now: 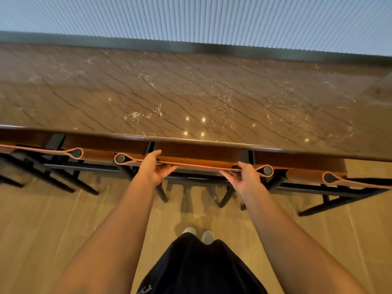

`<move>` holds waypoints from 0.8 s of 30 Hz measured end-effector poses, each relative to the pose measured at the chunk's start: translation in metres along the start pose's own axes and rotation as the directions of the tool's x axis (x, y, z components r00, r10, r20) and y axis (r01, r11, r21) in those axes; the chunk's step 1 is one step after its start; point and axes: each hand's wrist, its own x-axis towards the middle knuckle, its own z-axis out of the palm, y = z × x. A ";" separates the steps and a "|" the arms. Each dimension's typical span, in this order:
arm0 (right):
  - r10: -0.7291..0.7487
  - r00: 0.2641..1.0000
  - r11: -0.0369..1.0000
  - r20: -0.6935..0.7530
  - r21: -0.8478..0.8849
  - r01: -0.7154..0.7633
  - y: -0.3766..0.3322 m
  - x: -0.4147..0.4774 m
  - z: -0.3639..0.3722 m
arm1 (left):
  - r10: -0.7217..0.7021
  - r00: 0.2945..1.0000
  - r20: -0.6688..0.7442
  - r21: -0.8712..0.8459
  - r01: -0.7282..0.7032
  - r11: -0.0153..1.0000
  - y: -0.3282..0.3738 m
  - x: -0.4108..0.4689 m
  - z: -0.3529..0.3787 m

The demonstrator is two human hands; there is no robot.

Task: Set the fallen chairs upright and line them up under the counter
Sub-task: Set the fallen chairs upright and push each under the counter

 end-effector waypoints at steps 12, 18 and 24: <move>-0.044 0.996 0.999 -0.077 0.002 0.044 -0.009 -0.008 -0.016 | 0.048 0.998 -0.035 0.075 -0.045 0.996 -0.021 0.000 0.002; -0.069 0.992 0.998 -0.109 -0.004 0.069 -0.029 -0.009 -0.043 | 0.046 0.996 0.074 0.054 -0.050 0.997 -0.046 -0.016 0.027; -0.081 0.991 0.996 -0.107 0.022 0.084 -0.041 -0.005 -0.050 | 0.047 0.994 0.096 0.060 -0.052 0.997 -0.054 -0.021 0.039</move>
